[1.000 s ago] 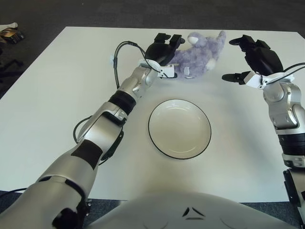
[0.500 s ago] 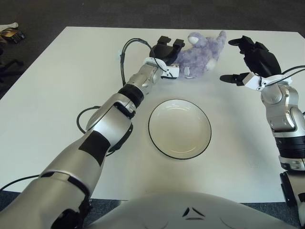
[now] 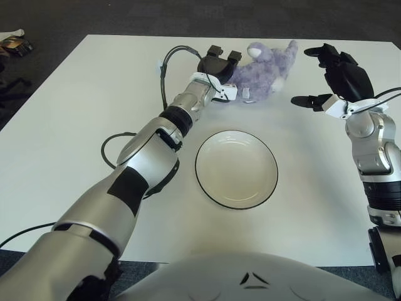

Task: Put the doll into the plate.

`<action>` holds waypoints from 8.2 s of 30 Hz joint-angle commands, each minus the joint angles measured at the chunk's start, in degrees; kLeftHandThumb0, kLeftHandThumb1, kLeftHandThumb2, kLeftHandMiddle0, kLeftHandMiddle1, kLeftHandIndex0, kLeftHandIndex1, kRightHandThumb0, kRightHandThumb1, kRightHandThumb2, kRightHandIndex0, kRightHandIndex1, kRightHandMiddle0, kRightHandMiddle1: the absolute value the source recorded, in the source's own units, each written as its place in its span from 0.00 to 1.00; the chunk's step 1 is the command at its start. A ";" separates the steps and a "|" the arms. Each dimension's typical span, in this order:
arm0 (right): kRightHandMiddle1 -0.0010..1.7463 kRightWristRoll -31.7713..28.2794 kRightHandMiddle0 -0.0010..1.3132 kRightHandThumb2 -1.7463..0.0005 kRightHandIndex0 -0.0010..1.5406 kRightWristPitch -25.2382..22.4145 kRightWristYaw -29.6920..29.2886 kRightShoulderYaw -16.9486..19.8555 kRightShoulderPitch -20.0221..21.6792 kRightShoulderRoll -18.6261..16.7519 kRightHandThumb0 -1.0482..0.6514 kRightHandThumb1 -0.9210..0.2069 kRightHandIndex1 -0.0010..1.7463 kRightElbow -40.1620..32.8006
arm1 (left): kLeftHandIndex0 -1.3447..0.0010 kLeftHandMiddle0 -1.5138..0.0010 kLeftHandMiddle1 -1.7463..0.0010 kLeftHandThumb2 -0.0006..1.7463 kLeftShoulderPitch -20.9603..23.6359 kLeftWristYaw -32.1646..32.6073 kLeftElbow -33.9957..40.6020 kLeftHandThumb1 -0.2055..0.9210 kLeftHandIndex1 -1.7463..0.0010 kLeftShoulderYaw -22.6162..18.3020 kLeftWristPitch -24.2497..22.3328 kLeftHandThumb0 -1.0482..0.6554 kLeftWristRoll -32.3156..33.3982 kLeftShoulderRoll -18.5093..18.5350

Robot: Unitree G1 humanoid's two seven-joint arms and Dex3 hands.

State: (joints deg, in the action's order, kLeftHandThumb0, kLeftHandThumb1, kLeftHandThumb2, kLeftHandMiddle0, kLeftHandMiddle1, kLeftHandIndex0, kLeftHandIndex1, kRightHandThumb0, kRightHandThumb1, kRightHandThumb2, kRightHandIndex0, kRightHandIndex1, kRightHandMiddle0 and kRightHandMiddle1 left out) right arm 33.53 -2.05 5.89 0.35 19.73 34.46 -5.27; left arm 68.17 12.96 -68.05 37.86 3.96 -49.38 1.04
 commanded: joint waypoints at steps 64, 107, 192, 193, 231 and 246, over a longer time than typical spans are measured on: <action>0.52 -8.02 0.00 0.71 0.08 -2.07 2.93 4.92 -5.16 -1.46 0.08 0.26 0.54 -10.65 | 1.00 0.53 0.11 0.68 2.27 -14.24 -5.96 0.43 0.23 -3.06 2.31 0.79 8.39 -3.46; 0.63 -5.29 0.00 0.74 0.14 -4.95 3.25 4.90 -7.35 -1.58 0.11 0.16 0.40 -15.11 | 0.59 0.43 0.12 0.87 -2.47 0.39 -8.34 0.26 0.00 -7.49 -2.57 0.62 12.35 -6.60; 0.25 -2.58 0.00 0.70 0.02 3.58 25.91 -8.42 10.87 7.62 0.04 0.31 0.43 4.15 | 0.59 0.47 0.08 0.86 -3.90 -3.96 -4.59 0.28 0.00 -9.46 31.27 0.62 13.50 5.47; 0.24 -2.58 0.00 0.70 0.02 3.58 26.04 -8.51 10.97 7.59 0.04 0.31 0.42 4.21 | 0.57 0.46 0.08 0.88 -3.91 -4.17 -4.49 0.26 0.00 -9.43 31.47 0.62 13.51 5.58; 0.20 -0.39 0.00 0.56 0.04 9.88 26.03 -15.52 24.24 5.62 0.13 0.49 0.02 25.15 | 0.48 0.37 0.13 0.96 -4.69 -17.56 1.15 0.13 0.00 -11.57 29.03 0.62 16.95 6.64; 0.25 0.41 0.00 0.65 0.10 19.97 23.09 -18.07 27.86 5.18 0.06 0.37 0.06 34.11 | 0.48 0.36 0.13 0.96 -5.88 -21.19 2.50 0.11 0.00 -13.27 28.80 0.62 19.79 6.19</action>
State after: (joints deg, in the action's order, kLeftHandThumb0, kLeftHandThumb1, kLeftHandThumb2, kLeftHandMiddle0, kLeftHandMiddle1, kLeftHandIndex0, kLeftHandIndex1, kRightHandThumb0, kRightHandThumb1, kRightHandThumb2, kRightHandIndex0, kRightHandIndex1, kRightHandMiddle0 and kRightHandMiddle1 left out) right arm 32.91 16.62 29.90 -16.81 45.92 39.49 27.15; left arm 62.70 -6.77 -66.12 25.37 32.46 -30.77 7.28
